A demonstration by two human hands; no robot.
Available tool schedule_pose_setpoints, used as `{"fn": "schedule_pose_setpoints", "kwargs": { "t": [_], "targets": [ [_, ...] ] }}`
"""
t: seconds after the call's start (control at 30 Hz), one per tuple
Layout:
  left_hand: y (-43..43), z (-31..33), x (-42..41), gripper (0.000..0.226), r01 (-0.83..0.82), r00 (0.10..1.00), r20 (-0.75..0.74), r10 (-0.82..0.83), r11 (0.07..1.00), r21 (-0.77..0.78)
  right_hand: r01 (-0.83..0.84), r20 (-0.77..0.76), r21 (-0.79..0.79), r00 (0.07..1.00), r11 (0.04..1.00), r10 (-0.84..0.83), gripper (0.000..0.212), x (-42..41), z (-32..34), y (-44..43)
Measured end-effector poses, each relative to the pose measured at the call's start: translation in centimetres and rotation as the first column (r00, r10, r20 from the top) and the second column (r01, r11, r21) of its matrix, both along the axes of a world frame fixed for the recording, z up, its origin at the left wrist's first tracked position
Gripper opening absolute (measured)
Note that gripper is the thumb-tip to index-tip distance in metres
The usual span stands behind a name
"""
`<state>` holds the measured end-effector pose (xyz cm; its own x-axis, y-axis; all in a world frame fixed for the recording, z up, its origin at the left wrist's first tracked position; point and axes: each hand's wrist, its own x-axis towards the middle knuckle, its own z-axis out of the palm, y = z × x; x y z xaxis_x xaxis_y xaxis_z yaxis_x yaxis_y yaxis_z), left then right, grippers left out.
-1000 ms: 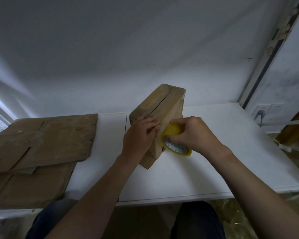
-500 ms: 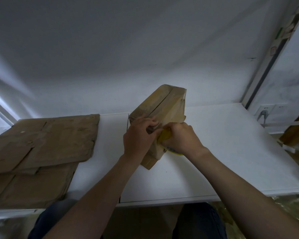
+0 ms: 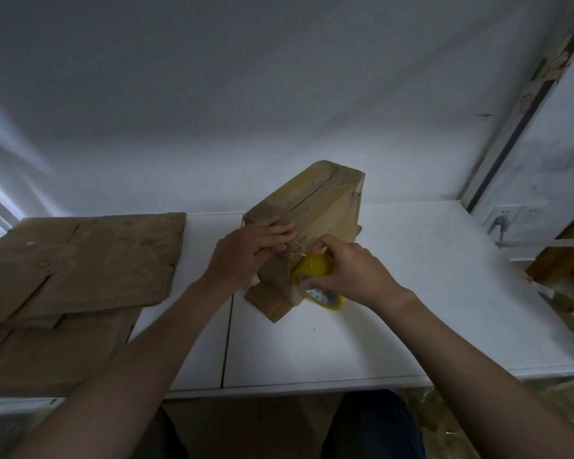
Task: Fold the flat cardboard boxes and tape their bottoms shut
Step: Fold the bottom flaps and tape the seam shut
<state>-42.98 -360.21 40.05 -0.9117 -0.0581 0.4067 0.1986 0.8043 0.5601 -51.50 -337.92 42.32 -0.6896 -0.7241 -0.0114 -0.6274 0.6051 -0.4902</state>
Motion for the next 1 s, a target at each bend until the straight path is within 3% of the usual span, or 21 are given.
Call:
{"fn": "schedule_pose_setpoints", "kwargs": {
  "t": [0.1,0.23,0.3,0.43,0.57,0.67,0.73,0.83,0.9,1.0],
  "targets": [
    [-0.7,0.1,-0.5,0.032,0.041,0.999,0.005,-0.041,0.998,0.051,-0.027,-0.099,-0.004,0.995,1.000,0.027,0.053,0.1,0.0,-0.1],
    [-1.7,0.2,-1.3,0.033,0.145,0.989,0.012,-0.149,0.975,0.166,-0.115,-0.416,-0.279,0.910,0.953,-0.012,0.047,-1.7,0.5,-0.8],
    [-2.0,0.3,-1.9,0.032,0.160,0.985,0.031,-0.171,0.963,0.218,-0.178,-0.490,-0.261,0.871,0.949,0.029,0.055,-3.1,1.3,-1.9],
    [-2.7,0.5,-2.9,0.028,0.173,0.981,0.033,-0.191,0.940,0.294,-0.218,-0.416,-0.063,0.893,0.974,0.173,0.082,-5.3,1.4,-4.6],
    [-3.4,0.7,-3.0,0.027,0.137,0.989,-0.001,-0.148,0.913,0.384,-0.208,-0.449,-0.038,0.877,0.977,0.170,0.090,-6.1,-0.3,-5.5],
    [-3.3,0.2,-2.4,0.022,0.050,0.994,-0.105,-0.013,0.934,0.354,-0.206,-0.482,-0.088,0.865,0.975,0.139,0.089,-6.2,-1.2,-5.4],
    [-3.2,-1.2,-1.6,0.014,-0.102,0.970,-0.158,0.184,0.901,0.422,-0.194,-0.481,-0.097,0.868,0.976,0.124,0.088,-6.2,-1.5,-5.3],
    [-4.5,-5.1,-0.6,0.017,-0.359,0.925,-0.030,0.378,0.898,0.256,-0.183,-0.472,-0.105,0.874,0.978,0.112,0.089,-6.1,-1.6,-5.3],
    [-5.6,-7.9,-0.2,0.021,-0.404,0.901,0.205,0.383,0.912,0.070,-0.174,-0.459,-0.107,0.882,0.979,0.107,0.089,-6.1,-1.6,-5.6],
    [-6.5,-10.8,-0.5,0.033,-0.384,0.841,0.329,0.429,0.903,-0.194,-0.165,-0.446,-0.108,0.890,0.980,0.100,0.090,-6.0,-1.6,-5.9]
  ]
}}
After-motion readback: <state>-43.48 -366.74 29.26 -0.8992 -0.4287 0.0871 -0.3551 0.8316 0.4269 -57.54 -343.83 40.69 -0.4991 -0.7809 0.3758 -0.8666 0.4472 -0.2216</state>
